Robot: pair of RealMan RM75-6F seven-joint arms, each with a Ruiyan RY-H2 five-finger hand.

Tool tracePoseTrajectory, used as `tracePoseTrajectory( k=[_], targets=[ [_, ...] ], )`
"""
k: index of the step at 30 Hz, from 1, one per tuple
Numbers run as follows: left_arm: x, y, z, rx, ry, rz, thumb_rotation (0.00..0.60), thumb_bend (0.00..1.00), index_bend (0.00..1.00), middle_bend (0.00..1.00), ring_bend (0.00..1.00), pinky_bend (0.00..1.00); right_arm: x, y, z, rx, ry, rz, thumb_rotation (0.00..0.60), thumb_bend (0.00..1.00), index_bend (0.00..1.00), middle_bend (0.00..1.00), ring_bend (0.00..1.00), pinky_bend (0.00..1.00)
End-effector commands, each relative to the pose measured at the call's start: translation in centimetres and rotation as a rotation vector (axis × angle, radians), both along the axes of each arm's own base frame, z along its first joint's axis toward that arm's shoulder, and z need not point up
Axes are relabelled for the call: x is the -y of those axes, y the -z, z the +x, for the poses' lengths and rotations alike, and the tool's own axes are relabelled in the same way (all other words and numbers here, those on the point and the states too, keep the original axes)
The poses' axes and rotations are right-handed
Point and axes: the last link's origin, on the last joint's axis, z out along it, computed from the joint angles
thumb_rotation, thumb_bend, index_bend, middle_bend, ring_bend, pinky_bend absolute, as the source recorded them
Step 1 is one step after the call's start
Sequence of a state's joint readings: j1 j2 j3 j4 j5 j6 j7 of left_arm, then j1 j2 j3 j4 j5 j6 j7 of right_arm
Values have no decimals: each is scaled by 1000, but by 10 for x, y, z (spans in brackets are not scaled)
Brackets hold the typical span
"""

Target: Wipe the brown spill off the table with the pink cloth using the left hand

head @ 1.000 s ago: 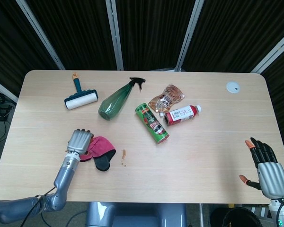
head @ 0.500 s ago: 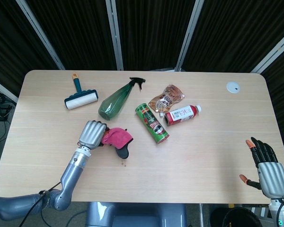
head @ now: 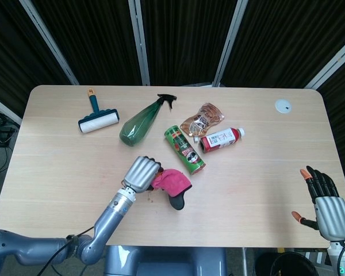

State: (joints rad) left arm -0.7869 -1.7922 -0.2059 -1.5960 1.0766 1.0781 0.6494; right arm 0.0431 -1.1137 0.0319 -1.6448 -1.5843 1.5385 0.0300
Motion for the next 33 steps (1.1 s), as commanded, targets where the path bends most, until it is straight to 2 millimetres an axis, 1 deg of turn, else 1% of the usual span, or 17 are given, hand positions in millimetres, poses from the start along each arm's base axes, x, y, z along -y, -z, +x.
tracePoseTrajectory(
  k=[1,3,8,11,14,18,21,24,30,33],
  targets=[
    [13,17,-4,-26,1,-48,600,462,845,629,544,559,0,0,0,-1,-1,0,600,0,0,0,0,70],
    [19,27,-7,-46,9,-65,600,462,845,629,544,558,0,0,0,-2,-3,2,600,0,0,0,0,70],
    [26,44,-17,-74,-1,-90,600,461,844,627,544,557,0,2,1,-2,-6,9,600,0,0,0,0,70],
    [25,50,-26,-104,-10,-85,600,461,845,628,544,558,0,2,1,-1,-7,8,600,0,0,0,0,70],
    [20,50,-35,-133,-21,-69,600,461,844,628,544,557,0,2,1,0,-9,8,600,0,0,0,0,70],
    [7,41,-55,-168,-59,-24,600,461,844,628,543,555,0,3,2,2,-9,11,600,0,0,0,0,70],
    [1,36,-63,-183,-73,-6,600,461,845,627,544,556,0,3,2,1,-11,10,600,0,0,0,0,70],
    [-7,27,-77,-205,-100,21,600,461,844,628,544,555,0,3,3,1,-12,10,600,0,0,0,0,70],
    [-21,6,-109,-246,-164,70,600,460,845,627,544,555,-1,4,3,-2,-11,13,600,0,0,0,0,70],
    [-28,-9,-133,-289,-199,95,600,459,845,628,543,555,-1,4,3,-4,-10,13,600,0,0,0,0,70]
  ],
)
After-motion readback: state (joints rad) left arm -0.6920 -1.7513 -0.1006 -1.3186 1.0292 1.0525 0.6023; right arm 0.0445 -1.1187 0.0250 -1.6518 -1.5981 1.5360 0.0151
